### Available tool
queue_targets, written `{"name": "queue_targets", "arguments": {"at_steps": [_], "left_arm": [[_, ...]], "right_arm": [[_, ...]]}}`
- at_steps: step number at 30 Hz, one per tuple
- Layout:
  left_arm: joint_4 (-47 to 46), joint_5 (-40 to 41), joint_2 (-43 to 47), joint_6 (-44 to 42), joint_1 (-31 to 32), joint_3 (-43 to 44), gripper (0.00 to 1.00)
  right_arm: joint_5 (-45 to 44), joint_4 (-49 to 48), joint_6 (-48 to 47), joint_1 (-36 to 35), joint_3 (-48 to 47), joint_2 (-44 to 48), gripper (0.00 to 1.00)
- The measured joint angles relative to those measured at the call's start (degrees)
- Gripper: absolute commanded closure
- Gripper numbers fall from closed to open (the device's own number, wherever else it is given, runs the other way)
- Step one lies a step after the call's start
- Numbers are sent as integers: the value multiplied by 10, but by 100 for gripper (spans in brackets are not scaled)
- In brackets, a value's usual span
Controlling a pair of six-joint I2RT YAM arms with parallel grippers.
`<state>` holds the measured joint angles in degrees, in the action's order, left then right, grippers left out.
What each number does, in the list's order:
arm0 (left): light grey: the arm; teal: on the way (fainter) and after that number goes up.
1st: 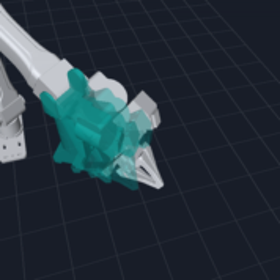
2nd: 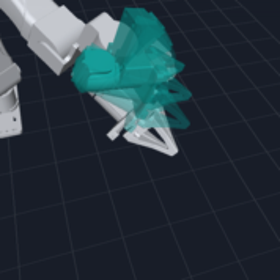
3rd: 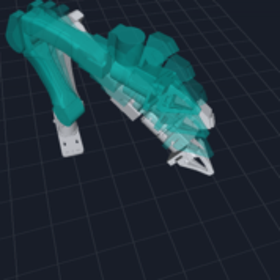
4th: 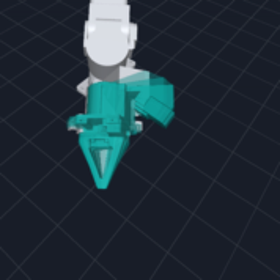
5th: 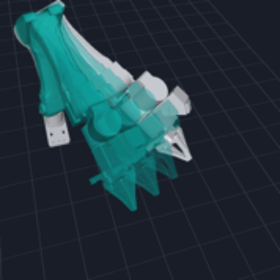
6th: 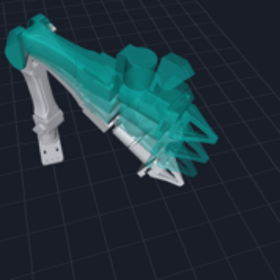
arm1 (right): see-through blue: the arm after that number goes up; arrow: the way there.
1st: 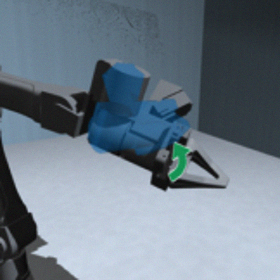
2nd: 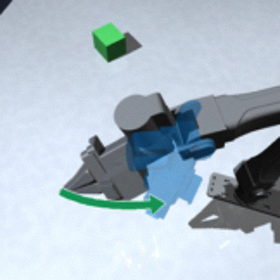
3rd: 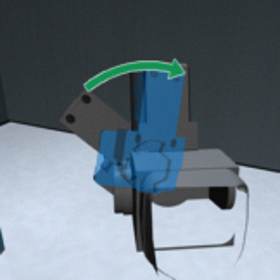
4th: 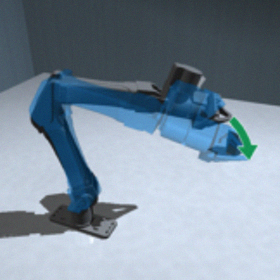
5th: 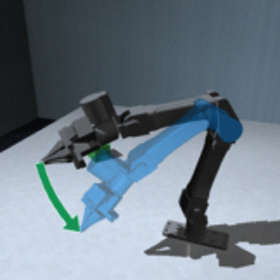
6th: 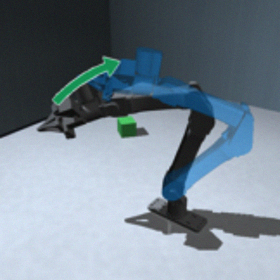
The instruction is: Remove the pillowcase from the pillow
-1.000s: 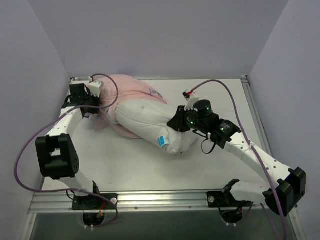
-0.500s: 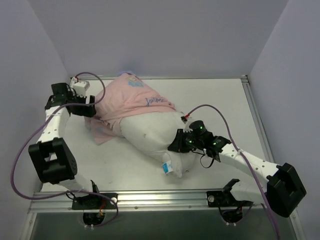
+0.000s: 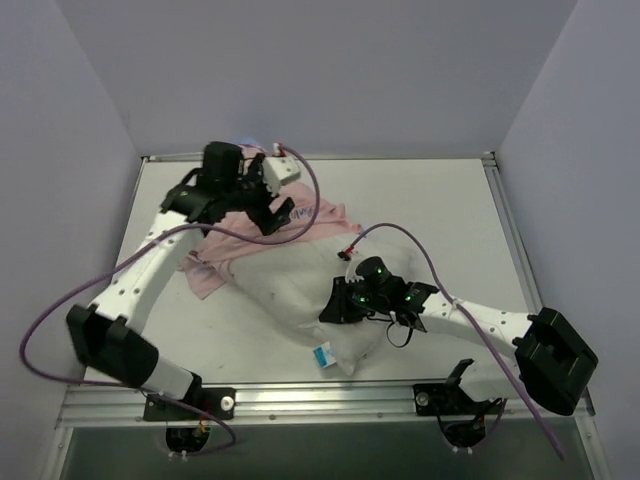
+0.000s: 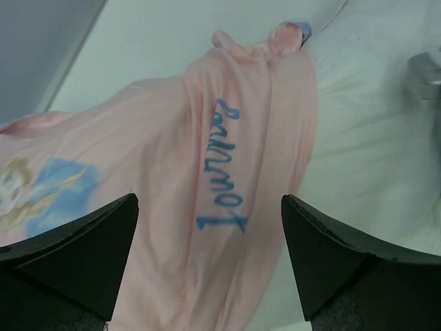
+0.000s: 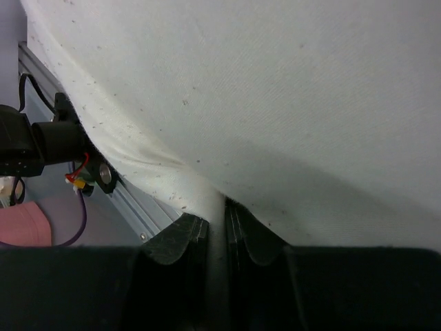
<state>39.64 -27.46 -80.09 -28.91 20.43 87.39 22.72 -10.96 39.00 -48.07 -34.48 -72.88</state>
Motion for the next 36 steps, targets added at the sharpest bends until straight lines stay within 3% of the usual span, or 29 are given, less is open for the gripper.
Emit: {"name": "queue_targets", "arguments": {"at_steps": [3,4,7,8,9,15,21,26,30,33,34,35,36], "left_arm": [[-15,78,-129,2,65,22,5],[-17,95,-170,2,75,32,12],[-7,127,-260,14,89,71,59],[-2,131,-279,15,90,92,92],[1,136,-290,19,89,111,98],[12,163,-308,52,56,166,98],[89,176,-438,117,-63,384,98],[183,209,-541,142,-141,514,98],[223,196,-548,163,-183,514,98],[207,167,-494,163,-199,423,98],[184,162,-465,162,-201,375,98],[138,158,-422,157,-200,284,98],[125,158,-389,154,-198,256,98]], "right_arm": [[-1,-1,3,0,2,2,100],[-2,-2,5,0,3,3,100],[-11,-4,14,-1,9,9,100],[-15,-8,17,-1,12,13,100],[-19,-11,20,-1,15,19,100],[-28,-23,46,-1,40,47,100],[-37,-49,79,-4,76,85,100],[-77,-74,105,-4,102,143,100],[-99,-50,115,-4,108,191,100],[-114,24,101,-7,69,200,100],[-122,66,89,-9,38,195,89],[-130,105,73,-12,4,185,62],[-137,142,56,-12,-32,174,54]]}}
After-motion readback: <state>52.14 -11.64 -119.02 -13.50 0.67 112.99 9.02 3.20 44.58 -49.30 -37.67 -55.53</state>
